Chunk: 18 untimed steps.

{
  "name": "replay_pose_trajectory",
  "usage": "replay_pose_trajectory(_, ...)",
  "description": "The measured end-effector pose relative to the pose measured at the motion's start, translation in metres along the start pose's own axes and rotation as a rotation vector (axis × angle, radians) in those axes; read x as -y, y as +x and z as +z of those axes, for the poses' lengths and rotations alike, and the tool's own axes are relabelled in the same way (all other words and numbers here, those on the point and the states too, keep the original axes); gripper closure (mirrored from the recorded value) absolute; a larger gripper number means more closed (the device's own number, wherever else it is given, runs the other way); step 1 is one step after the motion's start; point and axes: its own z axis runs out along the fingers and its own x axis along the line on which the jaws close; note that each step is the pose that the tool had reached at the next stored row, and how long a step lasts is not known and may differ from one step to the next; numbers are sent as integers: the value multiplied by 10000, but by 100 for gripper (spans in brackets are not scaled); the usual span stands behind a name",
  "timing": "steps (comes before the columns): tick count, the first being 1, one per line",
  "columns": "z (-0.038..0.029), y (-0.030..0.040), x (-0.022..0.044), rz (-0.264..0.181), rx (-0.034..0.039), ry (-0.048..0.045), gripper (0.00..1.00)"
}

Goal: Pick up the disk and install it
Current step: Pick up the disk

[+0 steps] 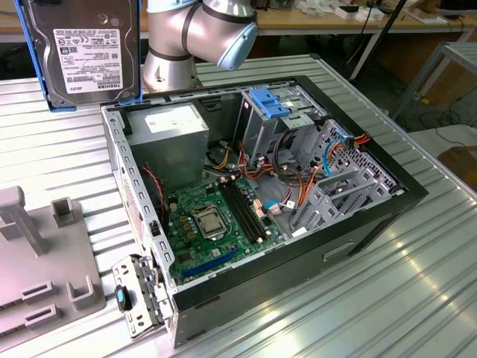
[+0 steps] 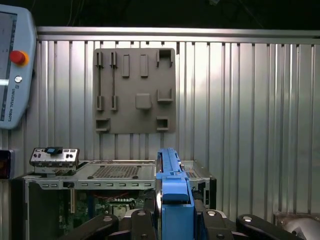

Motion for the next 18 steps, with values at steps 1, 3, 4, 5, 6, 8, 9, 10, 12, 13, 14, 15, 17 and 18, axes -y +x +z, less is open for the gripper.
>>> replay_pose_trajectory(1, 2, 0, 12, 0, 0, 0, 63)
replay_pose_trajectory(3, 7, 0, 37, 0, 0, 0, 63)
replay_pose_trajectory(4, 9, 0, 46, 0, 0, 0, 63)
replay_pose_trajectory(5, 11, 0, 54, 0, 0, 1, 63)
replay_pose_trajectory(6, 12, 0, 62, 1, 0, 1, 63)
replay_pose_trajectory(8, 15, 1, 92, 0, -1, 0, 63)
replay_pose_trajectory(9, 16, 1, 102, 0, 0, 1, 63)
replay_pose_trajectory(10, 18, 1, 121, 0, 0, 1, 63)
replay_pose_trajectory(12, 22, 1, 157, 1, 0, 0, 63)
replay_pose_trajectory(13, 23, 1, 170, 0, 0, 0, 63)
replay_pose_trajectory(14, 24, 1, 180, 0, -1, 0, 63)
replay_pose_trajectory(15, 25, 1, 193, 0, 0, 0, 63)
replay_pose_trajectory(17, 28, 1, 214, 0, 0, 1, 63)
replay_pose_trajectory(18, 30, 1, 233, 0, 0, 0, 63)
